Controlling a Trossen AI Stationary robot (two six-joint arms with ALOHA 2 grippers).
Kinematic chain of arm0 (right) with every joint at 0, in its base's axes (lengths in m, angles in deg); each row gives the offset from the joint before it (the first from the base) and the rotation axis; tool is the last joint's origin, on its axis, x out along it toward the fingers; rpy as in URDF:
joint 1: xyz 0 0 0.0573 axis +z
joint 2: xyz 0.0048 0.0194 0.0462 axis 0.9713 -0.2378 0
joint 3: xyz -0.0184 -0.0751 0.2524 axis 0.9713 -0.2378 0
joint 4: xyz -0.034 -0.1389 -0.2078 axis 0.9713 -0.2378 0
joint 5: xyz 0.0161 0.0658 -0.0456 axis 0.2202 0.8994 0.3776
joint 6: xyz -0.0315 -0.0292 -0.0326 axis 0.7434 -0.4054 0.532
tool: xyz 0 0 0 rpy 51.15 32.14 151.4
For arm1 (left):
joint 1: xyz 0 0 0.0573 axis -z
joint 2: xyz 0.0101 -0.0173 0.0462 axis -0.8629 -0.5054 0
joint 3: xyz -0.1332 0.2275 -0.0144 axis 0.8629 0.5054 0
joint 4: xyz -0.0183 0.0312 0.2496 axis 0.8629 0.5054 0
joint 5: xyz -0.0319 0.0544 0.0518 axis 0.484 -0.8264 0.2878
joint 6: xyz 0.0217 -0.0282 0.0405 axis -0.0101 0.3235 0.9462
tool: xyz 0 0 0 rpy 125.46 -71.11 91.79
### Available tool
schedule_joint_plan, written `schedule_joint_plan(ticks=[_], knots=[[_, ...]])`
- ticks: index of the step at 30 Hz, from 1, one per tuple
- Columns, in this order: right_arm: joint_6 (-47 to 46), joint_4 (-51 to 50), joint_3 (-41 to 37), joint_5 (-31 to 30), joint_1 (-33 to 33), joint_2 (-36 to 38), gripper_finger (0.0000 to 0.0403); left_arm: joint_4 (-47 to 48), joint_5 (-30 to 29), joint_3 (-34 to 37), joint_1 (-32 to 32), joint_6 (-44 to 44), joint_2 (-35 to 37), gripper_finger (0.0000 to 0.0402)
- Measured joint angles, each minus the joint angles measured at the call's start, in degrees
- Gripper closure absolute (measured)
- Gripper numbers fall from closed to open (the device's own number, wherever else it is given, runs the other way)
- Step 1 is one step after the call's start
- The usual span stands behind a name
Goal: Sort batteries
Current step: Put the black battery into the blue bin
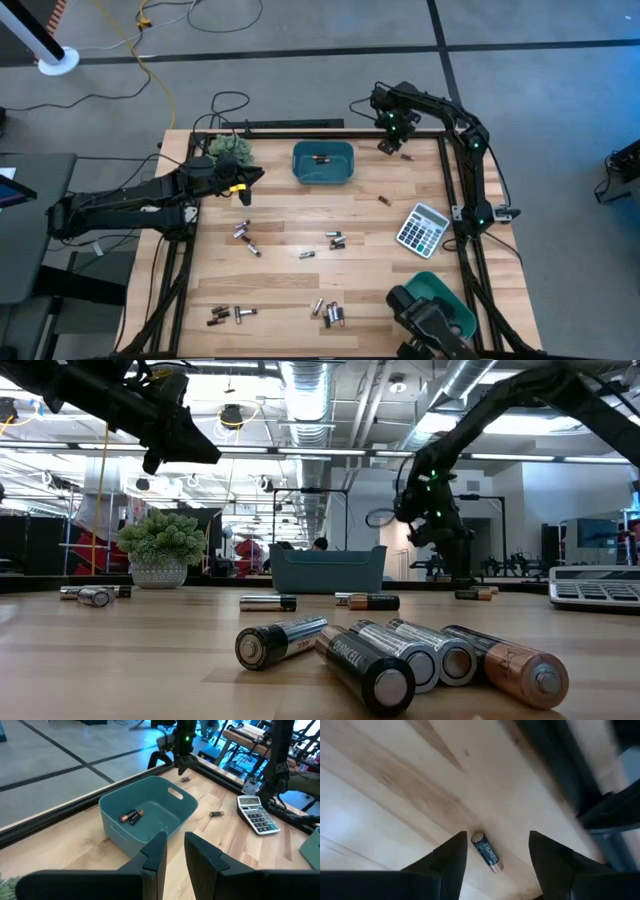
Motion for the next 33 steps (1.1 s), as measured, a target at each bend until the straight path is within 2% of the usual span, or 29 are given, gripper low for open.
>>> schedule_joint_plan(ticks=[6,13,27,33], knots=[[-1.3,-6.2,0.1,-0.8,-1.3,-6.9,0.0183,0.0,0.0,0.0,0.0,-1.2,0.0,0.0340],[-1.4,-6.1,0.1,-0.9,-1.0,-7.2,0.0203,-0.1,0.0,0.0,0.0,-2.1,0.0,0.0340],[0.3,-7.2,-0.1,-0.6,-1.0,-7.3,0.0353,-0.1,0.0,0.0,0.0,-3.5,0.0,0.0340],[0.3,-7.5,-0.1,-0.4,-1.0,-7.3,0.0380,-0.1,0.0,0.0,0.0,-4.5,0.0,0.0340]])
